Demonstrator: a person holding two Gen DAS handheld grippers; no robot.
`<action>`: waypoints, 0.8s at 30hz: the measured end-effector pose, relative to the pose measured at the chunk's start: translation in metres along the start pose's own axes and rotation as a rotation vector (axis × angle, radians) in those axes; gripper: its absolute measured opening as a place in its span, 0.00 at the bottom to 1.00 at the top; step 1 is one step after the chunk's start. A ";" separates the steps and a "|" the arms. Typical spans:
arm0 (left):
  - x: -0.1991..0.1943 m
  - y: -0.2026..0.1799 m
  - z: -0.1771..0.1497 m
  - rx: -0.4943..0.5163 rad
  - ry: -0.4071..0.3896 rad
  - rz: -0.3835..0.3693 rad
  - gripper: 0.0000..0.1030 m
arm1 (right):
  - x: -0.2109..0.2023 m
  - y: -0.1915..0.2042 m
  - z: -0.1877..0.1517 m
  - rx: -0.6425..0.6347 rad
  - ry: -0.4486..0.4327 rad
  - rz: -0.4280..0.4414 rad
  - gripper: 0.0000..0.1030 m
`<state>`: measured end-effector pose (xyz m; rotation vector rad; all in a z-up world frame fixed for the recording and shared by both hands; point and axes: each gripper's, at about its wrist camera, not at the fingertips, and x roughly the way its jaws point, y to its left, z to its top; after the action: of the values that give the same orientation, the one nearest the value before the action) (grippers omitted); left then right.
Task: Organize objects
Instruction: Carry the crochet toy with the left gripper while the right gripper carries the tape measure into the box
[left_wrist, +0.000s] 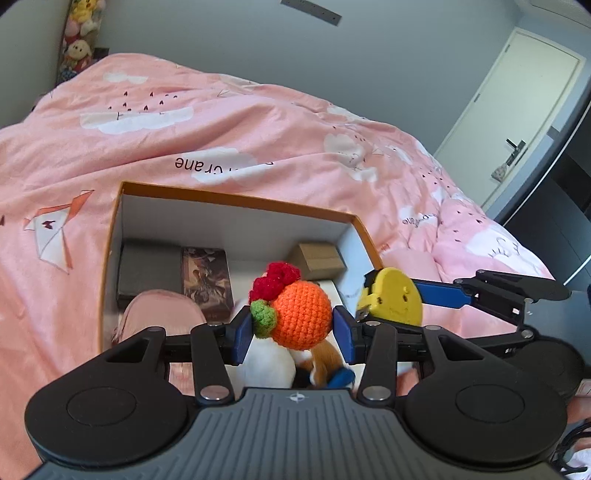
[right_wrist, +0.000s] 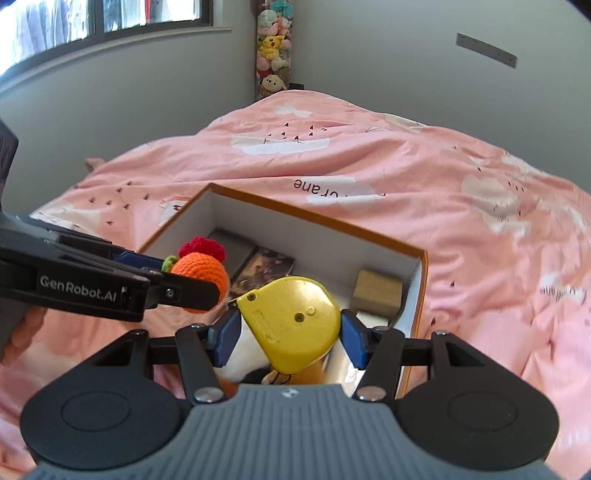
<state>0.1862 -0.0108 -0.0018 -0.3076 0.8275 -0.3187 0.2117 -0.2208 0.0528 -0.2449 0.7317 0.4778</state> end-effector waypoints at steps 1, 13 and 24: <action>0.005 0.002 0.004 -0.001 0.003 0.007 0.50 | 0.006 -0.002 0.003 -0.014 0.002 -0.003 0.58; 0.060 0.029 0.038 0.006 0.099 -0.017 0.50 | 0.092 -0.016 0.021 -0.150 0.068 0.016 0.58; 0.107 0.037 0.048 0.014 0.183 -0.013 0.50 | 0.141 -0.027 0.021 -0.222 0.136 0.045 0.58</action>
<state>0.2960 -0.0122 -0.0573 -0.2738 1.0031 -0.3689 0.3281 -0.1899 -0.0282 -0.4731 0.8182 0.5903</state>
